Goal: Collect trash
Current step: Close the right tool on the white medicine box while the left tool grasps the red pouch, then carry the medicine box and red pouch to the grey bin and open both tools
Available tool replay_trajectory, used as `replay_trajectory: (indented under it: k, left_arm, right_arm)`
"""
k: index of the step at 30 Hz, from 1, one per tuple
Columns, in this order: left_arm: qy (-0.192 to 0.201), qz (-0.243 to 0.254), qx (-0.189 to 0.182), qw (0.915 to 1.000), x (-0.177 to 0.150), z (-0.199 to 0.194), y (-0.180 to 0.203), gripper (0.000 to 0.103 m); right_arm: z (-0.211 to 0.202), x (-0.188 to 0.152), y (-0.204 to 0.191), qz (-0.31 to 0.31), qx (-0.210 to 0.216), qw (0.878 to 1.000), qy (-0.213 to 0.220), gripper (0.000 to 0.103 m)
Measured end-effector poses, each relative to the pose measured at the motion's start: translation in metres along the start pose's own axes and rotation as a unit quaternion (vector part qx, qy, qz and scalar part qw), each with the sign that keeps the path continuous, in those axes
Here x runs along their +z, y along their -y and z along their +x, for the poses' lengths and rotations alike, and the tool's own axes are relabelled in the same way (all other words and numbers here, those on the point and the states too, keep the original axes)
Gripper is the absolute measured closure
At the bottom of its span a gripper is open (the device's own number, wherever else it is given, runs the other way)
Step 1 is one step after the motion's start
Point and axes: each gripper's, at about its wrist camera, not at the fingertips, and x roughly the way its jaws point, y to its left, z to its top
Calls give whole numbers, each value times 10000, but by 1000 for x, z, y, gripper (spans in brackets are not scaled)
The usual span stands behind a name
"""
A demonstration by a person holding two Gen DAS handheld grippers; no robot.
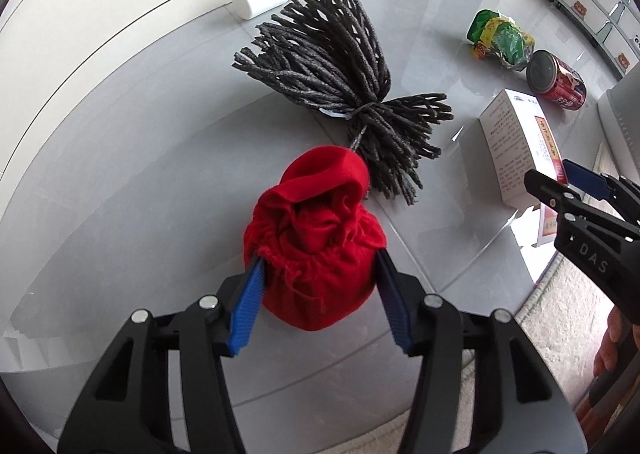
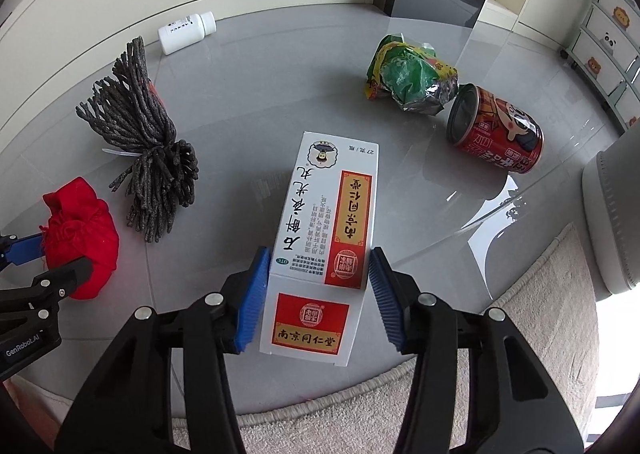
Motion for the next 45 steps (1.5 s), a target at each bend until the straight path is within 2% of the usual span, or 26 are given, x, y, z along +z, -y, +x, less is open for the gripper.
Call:
replay_trajectory:
  k: [14, 25, 35, 45]
  left_arm:
    - [82, 138, 57, 9999, 4, 2, 8, 70]
    - [98, 31, -130, 9999, 2, -5, 7, 74]
    - [395, 146, -129, 9990, 2, -43, 23, 74]
    - [844, 473, -125, 9952, 5, -105, 62, 74]
  right_arm:
    - [-16, -1, 9, 55, 13, 9999, 132, 55]
    - [-23, -3, 10, 47, 74, 9998, 179, 55]
    - [-52, -5, 18, 97, 144, 9991, 390, 55]
    - [-118, -14, 52, 211, 167, 9959, 867, 55]
